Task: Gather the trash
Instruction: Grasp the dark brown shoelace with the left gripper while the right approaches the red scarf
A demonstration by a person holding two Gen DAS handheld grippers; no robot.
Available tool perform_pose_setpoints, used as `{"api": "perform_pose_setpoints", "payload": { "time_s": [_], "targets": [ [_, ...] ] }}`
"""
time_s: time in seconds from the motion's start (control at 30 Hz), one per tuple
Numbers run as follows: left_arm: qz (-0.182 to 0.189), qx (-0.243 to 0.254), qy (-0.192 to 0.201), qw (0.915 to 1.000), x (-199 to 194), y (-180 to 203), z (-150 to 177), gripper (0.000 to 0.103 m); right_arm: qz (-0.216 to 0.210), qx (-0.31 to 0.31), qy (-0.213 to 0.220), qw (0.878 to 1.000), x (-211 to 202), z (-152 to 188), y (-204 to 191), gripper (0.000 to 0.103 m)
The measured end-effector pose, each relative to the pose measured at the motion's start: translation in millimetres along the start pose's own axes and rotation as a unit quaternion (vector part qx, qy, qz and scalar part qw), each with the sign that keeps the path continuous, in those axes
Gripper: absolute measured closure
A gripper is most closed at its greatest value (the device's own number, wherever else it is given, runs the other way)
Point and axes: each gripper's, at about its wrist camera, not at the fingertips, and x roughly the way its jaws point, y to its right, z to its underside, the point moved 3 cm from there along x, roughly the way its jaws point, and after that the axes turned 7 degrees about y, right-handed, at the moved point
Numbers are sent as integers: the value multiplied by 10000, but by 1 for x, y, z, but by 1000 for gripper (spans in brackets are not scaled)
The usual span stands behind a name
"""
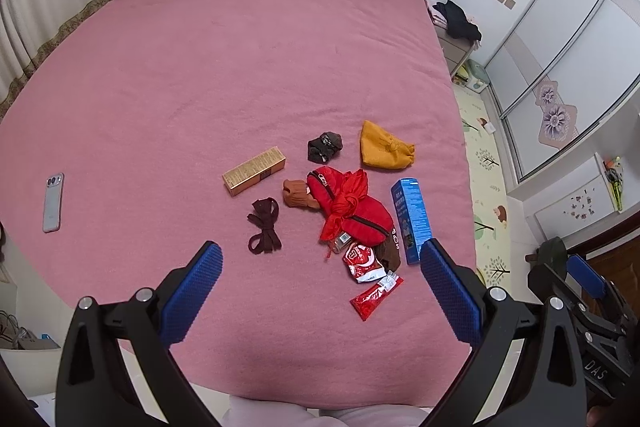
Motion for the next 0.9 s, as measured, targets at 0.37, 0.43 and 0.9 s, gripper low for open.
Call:
{"api": "perform_pose_setpoints", "payload": {
  "time_s": [0.37,0.43,0.9],
  "targets": [
    [-109,-191,-362,9991,28,-8,2,4,-173,75,-358,9992,30,0,0,9],
    [-148,-200,-474,9986,38,-11,2,4,-211,78,-441,9988,38,0,-2,9],
    [-124,-838,-1302,9879,143,-44,21,4,-516,-110,-986,9937,139,17,-13,11]
  ]
}}
